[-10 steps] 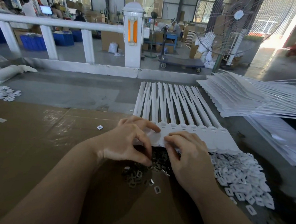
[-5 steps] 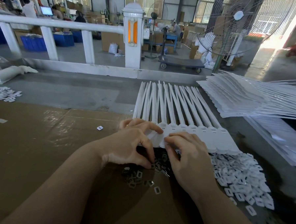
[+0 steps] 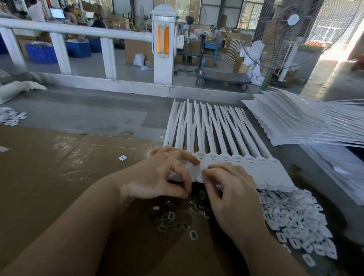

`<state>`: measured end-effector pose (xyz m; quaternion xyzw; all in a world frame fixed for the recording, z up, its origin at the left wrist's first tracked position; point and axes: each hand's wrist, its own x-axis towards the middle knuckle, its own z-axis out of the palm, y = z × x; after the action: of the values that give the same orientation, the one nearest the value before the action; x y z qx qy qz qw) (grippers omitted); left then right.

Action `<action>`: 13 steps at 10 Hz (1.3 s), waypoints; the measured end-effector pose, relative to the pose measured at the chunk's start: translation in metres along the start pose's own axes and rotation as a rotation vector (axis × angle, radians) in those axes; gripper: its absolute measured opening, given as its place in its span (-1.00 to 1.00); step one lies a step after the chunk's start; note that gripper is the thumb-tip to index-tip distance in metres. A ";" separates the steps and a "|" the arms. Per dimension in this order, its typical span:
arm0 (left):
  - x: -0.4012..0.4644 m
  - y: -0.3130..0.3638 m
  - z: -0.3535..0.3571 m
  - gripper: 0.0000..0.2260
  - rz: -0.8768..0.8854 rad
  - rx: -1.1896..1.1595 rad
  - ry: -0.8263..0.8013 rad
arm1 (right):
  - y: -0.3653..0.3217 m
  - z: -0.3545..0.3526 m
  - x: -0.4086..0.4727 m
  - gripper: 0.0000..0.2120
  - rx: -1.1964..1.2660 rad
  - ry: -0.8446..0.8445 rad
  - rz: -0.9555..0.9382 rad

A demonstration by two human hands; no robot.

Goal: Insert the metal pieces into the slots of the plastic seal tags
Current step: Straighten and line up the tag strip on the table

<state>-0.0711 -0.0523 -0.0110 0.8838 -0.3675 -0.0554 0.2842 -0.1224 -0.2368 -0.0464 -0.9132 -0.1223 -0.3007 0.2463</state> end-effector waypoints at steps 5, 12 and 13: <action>0.004 -0.016 -0.002 -0.90 -0.328 -0.707 0.649 | 0.000 0.000 -0.001 -0.92 0.016 -0.008 0.003; 0.008 -0.020 0.002 -0.87 -0.376 -0.673 0.743 | 0.000 -0.001 -0.001 -0.92 0.015 0.003 -0.009; 0.009 -0.022 0.003 -0.90 -0.361 -0.675 0.784 | 0.000 -0.001 -0.001 -0.92 0.013 0.003 -0.012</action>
<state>-0.0513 -0.0473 -0.0243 0.7469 -0.0383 0.1151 0.6538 -0.1236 -0.2369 -0.0463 -0.9105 -0.1293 -0.3026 0.2505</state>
